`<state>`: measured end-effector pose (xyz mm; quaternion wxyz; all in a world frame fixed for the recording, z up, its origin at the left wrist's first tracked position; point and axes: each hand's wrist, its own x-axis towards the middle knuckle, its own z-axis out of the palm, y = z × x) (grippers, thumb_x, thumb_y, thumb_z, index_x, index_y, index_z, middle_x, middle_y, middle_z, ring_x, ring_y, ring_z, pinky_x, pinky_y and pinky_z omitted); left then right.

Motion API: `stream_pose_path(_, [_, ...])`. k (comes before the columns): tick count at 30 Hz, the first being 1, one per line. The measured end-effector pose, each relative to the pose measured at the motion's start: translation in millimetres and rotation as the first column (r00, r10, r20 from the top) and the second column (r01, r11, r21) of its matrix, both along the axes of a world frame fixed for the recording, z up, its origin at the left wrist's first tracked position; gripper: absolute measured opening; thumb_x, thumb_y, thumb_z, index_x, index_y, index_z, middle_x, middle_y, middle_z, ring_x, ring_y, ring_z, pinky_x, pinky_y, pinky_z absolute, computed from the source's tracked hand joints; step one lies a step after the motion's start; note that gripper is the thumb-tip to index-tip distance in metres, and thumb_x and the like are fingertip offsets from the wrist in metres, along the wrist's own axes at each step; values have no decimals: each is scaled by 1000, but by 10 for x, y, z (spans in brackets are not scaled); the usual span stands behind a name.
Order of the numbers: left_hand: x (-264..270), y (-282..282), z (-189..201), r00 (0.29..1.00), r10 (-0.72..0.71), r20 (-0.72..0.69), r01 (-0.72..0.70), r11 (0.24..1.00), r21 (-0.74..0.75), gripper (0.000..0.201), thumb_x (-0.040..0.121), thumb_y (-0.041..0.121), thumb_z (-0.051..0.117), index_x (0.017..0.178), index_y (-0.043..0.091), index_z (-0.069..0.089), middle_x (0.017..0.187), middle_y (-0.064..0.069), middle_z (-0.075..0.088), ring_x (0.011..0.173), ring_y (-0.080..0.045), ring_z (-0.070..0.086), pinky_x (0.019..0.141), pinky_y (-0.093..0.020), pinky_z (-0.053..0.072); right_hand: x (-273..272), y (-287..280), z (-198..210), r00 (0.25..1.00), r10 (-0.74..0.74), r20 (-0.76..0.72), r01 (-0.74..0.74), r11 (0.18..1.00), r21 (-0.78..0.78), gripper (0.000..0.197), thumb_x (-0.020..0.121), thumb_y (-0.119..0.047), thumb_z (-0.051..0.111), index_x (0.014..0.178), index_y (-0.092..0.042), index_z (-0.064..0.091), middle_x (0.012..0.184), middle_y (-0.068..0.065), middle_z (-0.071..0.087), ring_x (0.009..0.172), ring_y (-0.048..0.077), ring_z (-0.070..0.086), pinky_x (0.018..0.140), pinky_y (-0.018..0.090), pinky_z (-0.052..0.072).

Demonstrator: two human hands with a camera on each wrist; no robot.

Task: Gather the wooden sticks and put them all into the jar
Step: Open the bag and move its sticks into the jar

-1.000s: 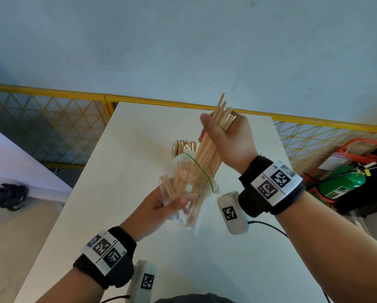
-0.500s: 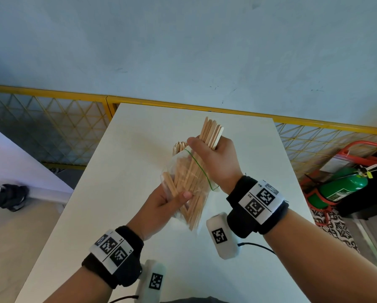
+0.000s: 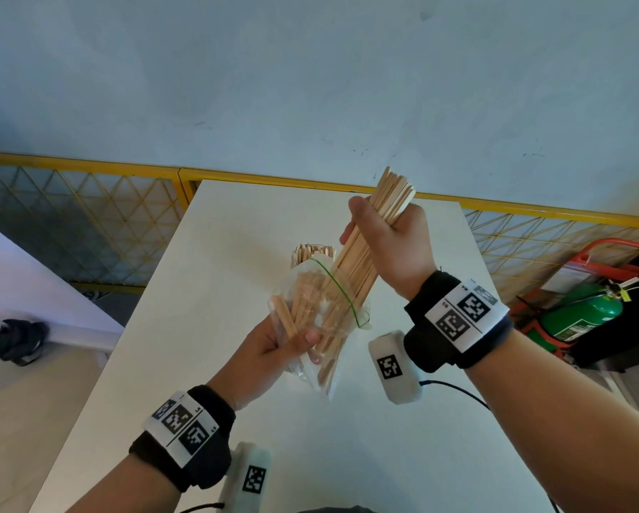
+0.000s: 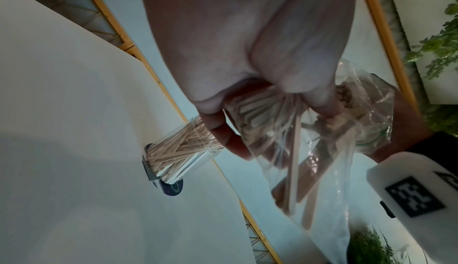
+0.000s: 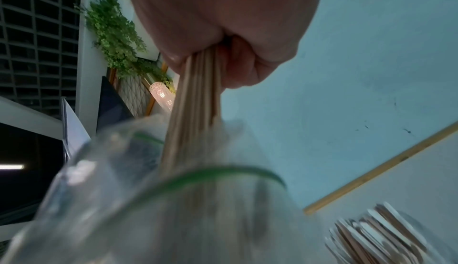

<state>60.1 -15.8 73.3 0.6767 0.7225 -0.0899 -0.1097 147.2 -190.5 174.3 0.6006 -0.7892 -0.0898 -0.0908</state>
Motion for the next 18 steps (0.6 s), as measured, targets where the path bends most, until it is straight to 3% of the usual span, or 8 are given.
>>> stream_pose_path(3, [8, -2, 39, 1000, -2, 28, 2, 1000, 15, 20, 93, 30, 56, 92, 15, 68, 96, 15, 70, 89, -6, 69, 71, -14, 49, 56, -14, 111, 999, 10, 30, -10, 1000, 2, 45, 97, -19, 52, 65, 10, 67, 40, -14, 57, 40, 0, 54, 45, 11, 40])
stream_pose_path(6, [11, 2, 45, 999, -14, 46, 13, 1000, 26, 23, 89, 31, 55, 95, 12, 68, 99, 25, 67, 90, -3, 68, 70, -13, 50, 95, -27, 184, 999, 15, 50, -15, 1000, -3, 45, 96, -20, 52, 62, 4, 66, 41, -13, 58, 40, 1, 55, 46, 13, 42])
stream_pose_path(8, [5, 12, 46, 999, -22, 35, 21, 1000, 13, 31, 87, 41, 59, 100, 14, 69, 104, 25, 68, 92, -4, 69, 71, -16, 52, 107, -33, 204, 998, 10, 65, -11, 1000, 20, 45, 96, -20, 53, 61, 3, 66, 43, -11, 60, 42, 2, 56, 47, 15, 44])
stream_pose_path(10, [8, 3, 67, 999, -38, 22, 38, 999, -16, 50, 80, 57, 64, 112, 20, 66, 112, 17, 70, 99, -6, 69, 77, -20, 54, 93, -11, 196, 998, 10, 57, -12, 999, 39, 44, 96, -19, 52, 63, 6, 66, 43, -11, 60, 41, 1, 55, 46, 13, 43])
stream_pose_path(11, [13, -10, 72, 999, -43, 21, 44, 998, -42, 56, 77, 56, 67, 120, 20, 62, 116, 12, 70, 105, -7, 68, 82, -20, 54, 76, 11, 179, 999, 11, 45, -13, 999, 45, 43, 96, -19, 52, 65, 8, 66, 42, -12, 59, 40, 1, 55, 45, 12, 42])
stream_pose_path(14, [50, -49, 44, 1000, -12, 6, 12, 994, -112, 51, 77, 29, 76, 124, 18, 60, 119, 3, 70, 114, -11, 65, 89, -19, 51, 30, 92, 118, 1000, 16, 11, -16, 998, 63, 44, 96, -21, 53, 66, 9, 66, 43, -11, 61, 41, 2, 57, 45, 13, 44])
stream_pose_path(18, [85, -50, 2, 999, 29, -38, -34, 990, -138, 42, 74, 7, 79, 113, 16, 68, 106, 1, 75, 103, -13, 69, 81, -21, 52, 3, 178, 77, 999, 42, -1, -42, 999, 15, 42, 95, -21, 54, 64, 3, 66, 46, -11, 62, 44, 1, 58, 48, 13, 45])
